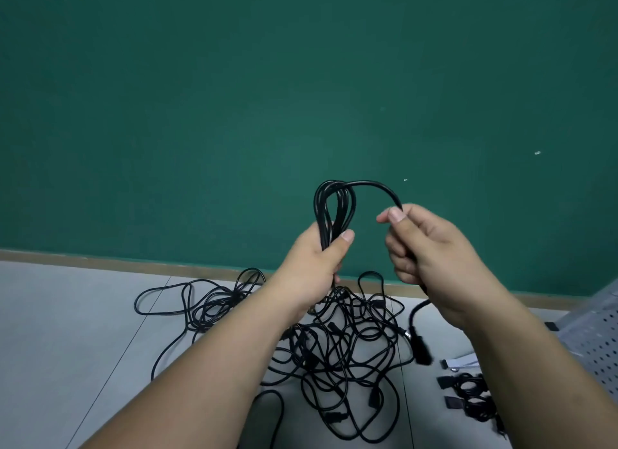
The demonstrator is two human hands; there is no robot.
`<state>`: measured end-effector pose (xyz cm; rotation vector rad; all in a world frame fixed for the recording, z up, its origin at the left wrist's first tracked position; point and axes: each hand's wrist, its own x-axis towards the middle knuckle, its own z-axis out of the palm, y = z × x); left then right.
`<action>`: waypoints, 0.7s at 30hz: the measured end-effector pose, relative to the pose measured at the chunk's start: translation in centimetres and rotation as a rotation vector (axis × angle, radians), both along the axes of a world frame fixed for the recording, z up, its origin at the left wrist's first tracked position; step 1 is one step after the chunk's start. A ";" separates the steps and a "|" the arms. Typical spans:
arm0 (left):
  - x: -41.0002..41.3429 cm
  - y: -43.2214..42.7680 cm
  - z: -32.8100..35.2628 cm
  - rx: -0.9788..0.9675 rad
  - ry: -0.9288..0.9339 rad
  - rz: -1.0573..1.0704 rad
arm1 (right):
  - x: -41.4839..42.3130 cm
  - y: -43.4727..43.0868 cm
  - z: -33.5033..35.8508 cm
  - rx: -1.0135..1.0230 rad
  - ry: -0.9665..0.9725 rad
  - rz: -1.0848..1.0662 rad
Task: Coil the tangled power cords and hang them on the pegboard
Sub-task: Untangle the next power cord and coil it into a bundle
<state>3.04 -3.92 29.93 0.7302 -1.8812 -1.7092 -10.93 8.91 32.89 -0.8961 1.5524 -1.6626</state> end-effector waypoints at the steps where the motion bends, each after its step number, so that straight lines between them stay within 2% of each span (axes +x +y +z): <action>1: -0.1 0.2 -0.1 -0.005 -0.003 -0.009 | 0.2 -0.1 0.1 -0.043 -0.035 -0.038; 3: -0.4 0.8 -0.2 0.025 0.017 -0.057 | 0.6 -0.5 -0.5 -0.042 -0.011 -0.162; 5: -0.6 1.6 -0.3 0.045 0.031 -0.115 | 1.0 -0.9 -1.3 0.044 0.120 -0.274; 9: -0.8 2.7 -0.7 -0.027 0.014 -0.156 | 0.8 -0.7 -2.0 0.217 0.358 -0.259; 11: -0.9 2.8 -0.9 -0.058 -0.005 -0.109 | 0.7 -0.5 -1.9 0.201 0.349 -0.237; 14: -1.0 2.8 -0.7 0.011 0.025 -0.077 | 1.2 -0.6 -1.9 0.114 0.237 -0.216; 18: -1.0 2.8 -0.5 0.050 0.009 -0.089 | 1.1 -0.9 -2.4 0.134 0.208 -0.217; 21: -0.9 2.8 -0.3 0.046 0.005 -0.091 | 0.5 -0.8 -2.5 0.191 0.332 -0.256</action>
